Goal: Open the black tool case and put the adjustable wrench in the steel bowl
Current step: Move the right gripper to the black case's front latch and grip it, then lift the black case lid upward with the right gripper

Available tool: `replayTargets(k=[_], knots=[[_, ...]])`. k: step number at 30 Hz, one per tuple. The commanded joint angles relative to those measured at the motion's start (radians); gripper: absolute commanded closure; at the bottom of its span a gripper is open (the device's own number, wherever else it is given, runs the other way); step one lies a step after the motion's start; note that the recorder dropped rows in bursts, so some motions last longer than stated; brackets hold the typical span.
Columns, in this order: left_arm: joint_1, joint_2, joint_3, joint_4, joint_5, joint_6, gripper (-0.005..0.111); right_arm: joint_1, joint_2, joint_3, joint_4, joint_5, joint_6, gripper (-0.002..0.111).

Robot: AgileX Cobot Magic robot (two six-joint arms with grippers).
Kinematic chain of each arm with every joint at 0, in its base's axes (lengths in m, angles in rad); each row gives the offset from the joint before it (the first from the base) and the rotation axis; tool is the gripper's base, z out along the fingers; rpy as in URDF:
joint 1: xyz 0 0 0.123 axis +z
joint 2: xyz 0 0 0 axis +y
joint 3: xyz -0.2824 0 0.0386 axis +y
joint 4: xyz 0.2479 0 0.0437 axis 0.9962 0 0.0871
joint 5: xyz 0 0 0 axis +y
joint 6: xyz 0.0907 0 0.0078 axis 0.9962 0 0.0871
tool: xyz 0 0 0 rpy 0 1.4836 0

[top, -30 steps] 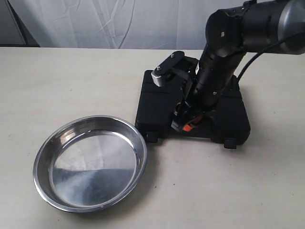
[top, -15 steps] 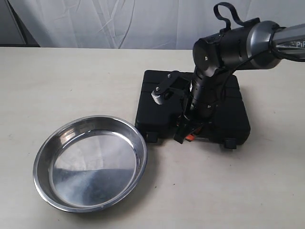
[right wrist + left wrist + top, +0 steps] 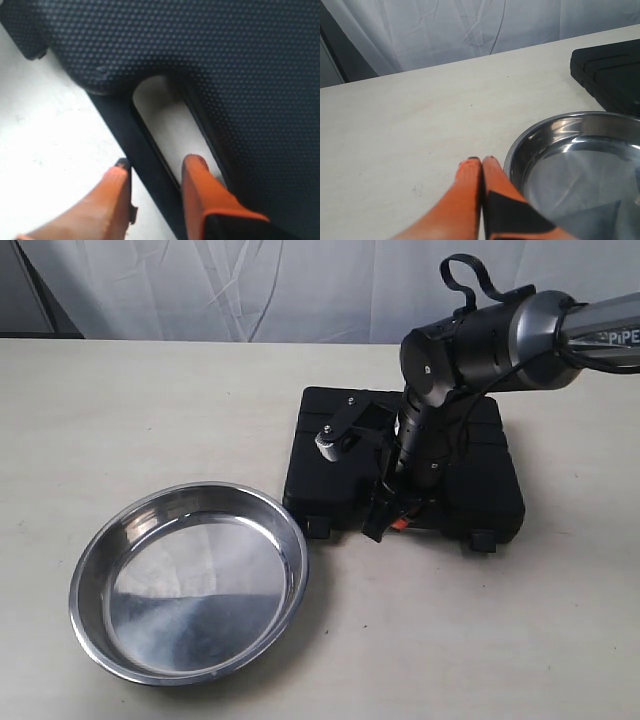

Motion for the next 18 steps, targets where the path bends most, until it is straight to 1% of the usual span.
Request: replayTargets(k=[1, 11, 18], knots=[[-0.008, -0.005, 0.002, -0.004, -0.014, -0.004, 0.106, -0.002, -0.027, -0.003, 0.016, 0.036, 0.030, 0.109], [-0.008, -0.005, 0.002, -0.004, -0.014, -0.004, 0.106, -0.002, -0.149, -0.003, 0.008, 0.016, 0.057, 0.109], [-0.008, -0.005, 0.002, -0.004, -0.014, -0.004, 0.106, -0.002, -0.214, -0.003, -0.115, 0.000, 0.160, 0.109]])
